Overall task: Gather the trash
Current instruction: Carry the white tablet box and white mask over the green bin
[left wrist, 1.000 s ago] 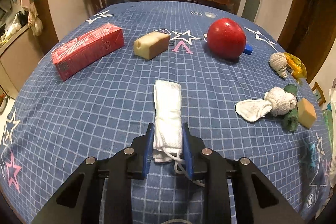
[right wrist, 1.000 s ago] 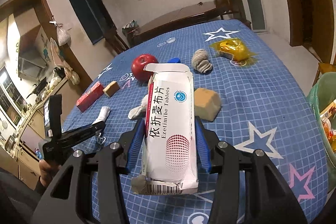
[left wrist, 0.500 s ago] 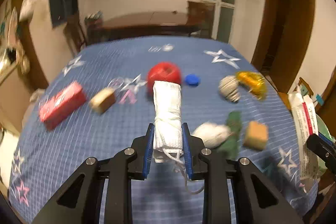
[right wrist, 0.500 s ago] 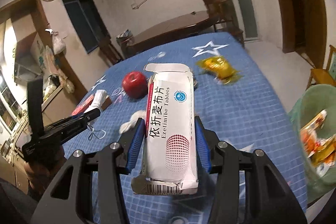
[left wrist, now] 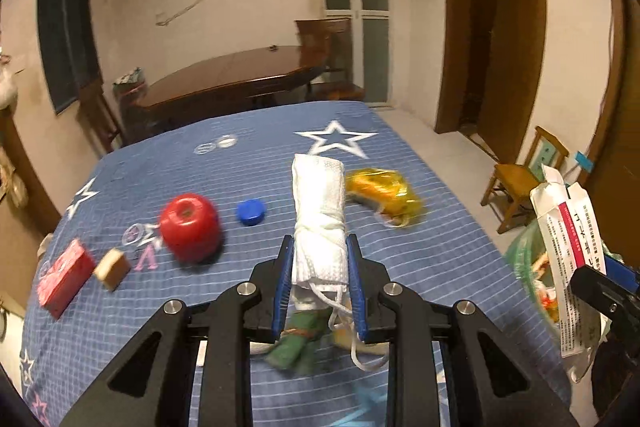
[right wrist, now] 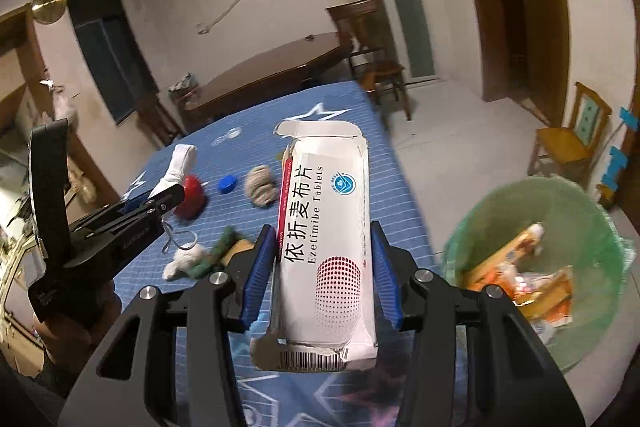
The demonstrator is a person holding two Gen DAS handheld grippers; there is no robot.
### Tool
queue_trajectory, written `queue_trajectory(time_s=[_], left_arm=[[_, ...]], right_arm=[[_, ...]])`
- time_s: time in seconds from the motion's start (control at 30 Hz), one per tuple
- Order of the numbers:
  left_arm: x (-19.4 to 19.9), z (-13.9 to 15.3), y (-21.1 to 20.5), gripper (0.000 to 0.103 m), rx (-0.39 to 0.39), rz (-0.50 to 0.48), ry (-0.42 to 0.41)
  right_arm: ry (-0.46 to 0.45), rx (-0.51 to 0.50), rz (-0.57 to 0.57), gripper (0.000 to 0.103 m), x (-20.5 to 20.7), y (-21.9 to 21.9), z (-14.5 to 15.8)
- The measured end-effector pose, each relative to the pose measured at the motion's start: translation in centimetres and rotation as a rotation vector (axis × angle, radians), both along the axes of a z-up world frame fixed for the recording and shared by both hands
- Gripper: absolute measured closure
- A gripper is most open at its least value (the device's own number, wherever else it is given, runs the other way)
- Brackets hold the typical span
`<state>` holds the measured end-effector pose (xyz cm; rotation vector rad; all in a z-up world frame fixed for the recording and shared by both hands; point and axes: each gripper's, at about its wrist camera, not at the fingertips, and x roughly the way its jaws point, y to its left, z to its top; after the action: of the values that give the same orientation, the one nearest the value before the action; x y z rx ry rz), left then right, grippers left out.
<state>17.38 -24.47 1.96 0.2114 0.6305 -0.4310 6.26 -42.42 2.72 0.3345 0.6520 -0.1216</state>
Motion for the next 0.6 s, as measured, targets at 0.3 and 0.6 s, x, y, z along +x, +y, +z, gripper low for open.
queue_trajectory(time_s=[0.3,0.6], left_arm=[[-2.1,0.3,-6.9,0.076,0.027,-0.106,-0.011],[-4.6,0.0,-13.3,0.076,0.064,-0.213,-0.026]], right_arm=[[0.0,-0.03,-0.119,0.058,-2.7,-4.9,0.5],[0.011,-0.041,-0.222,0.058,-4.9,-9.8,0.4]])
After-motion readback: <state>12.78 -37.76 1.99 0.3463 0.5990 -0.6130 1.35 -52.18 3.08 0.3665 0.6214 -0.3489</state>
